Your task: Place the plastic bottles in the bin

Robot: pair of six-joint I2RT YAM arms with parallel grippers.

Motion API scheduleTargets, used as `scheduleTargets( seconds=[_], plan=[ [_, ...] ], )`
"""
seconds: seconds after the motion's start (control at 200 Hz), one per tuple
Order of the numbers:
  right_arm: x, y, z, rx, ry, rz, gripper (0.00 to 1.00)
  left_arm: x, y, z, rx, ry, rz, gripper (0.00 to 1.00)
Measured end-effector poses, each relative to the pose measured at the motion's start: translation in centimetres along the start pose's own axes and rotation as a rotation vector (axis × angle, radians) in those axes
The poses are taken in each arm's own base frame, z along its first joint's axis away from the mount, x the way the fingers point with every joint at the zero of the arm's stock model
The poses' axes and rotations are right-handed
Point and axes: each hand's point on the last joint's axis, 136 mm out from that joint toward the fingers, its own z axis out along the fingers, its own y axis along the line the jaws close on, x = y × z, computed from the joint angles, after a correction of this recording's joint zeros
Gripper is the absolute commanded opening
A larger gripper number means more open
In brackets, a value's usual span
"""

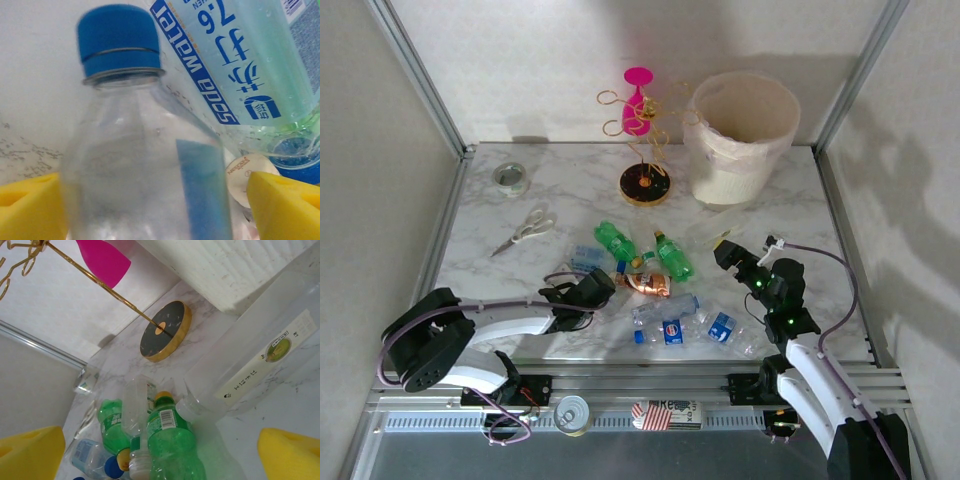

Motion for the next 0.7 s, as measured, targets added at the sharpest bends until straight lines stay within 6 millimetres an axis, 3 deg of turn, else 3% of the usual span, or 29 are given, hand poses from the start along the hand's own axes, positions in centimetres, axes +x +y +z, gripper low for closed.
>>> scheduleTargets(
  seconds=[0.466, 0.701],
  plan=[
    [0.9, 1.2, 0.4, -0.047, 0.034, -0.015, 0.99, -0.5, 0.2, 0.0, -0.013, -0.018, 0.02, 0.52],
    [3.3, 3.4, 1.1, -0.131, 0.113, -0.059, 0.99, -2.6, -1.8, -2.4, 0.102, -0.065, -0.037, 0.52]
  ],
)
